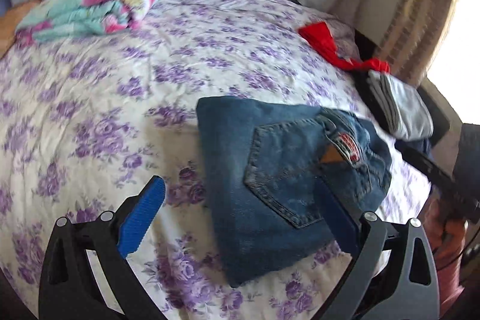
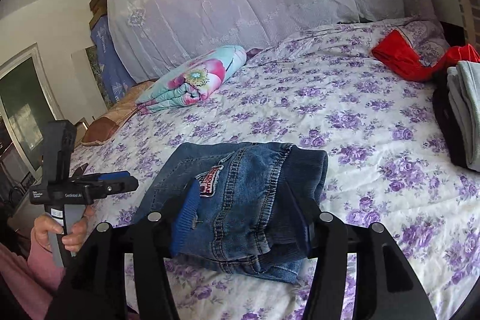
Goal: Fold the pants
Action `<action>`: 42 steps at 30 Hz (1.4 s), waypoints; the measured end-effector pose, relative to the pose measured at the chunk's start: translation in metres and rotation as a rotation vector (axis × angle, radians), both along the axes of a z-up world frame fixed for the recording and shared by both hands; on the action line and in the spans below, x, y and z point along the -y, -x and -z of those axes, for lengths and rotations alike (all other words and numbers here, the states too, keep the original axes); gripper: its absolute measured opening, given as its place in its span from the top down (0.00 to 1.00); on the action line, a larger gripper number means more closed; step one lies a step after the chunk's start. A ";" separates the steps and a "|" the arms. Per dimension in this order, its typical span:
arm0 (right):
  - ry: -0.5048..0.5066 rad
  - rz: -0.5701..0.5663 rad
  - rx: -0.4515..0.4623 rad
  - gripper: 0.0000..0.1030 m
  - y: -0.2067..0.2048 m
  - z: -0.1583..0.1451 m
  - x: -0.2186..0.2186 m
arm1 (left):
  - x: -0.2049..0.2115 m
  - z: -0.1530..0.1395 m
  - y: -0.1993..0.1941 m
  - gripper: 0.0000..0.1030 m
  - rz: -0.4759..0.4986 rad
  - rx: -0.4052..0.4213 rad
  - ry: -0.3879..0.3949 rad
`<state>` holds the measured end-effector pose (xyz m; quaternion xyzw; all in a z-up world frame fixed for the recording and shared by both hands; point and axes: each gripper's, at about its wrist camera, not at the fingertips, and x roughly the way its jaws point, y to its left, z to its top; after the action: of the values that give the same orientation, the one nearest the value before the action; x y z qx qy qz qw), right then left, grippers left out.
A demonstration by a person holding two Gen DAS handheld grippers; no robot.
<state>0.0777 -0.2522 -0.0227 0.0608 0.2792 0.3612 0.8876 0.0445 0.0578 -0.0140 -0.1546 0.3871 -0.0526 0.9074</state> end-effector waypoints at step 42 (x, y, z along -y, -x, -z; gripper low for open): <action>-0.281 -0.217 -0.715 0.31 -0.139 0.094 0.027 | 0.000 0.059 -0.045 0.04 0.183 -0.217 0.219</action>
<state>0.2167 -0.2792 -0.1169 0.2735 0.5233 0.4435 0.6743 0.0896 0.0578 -0.0731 -0.2216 0.4873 -0.1596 0.8294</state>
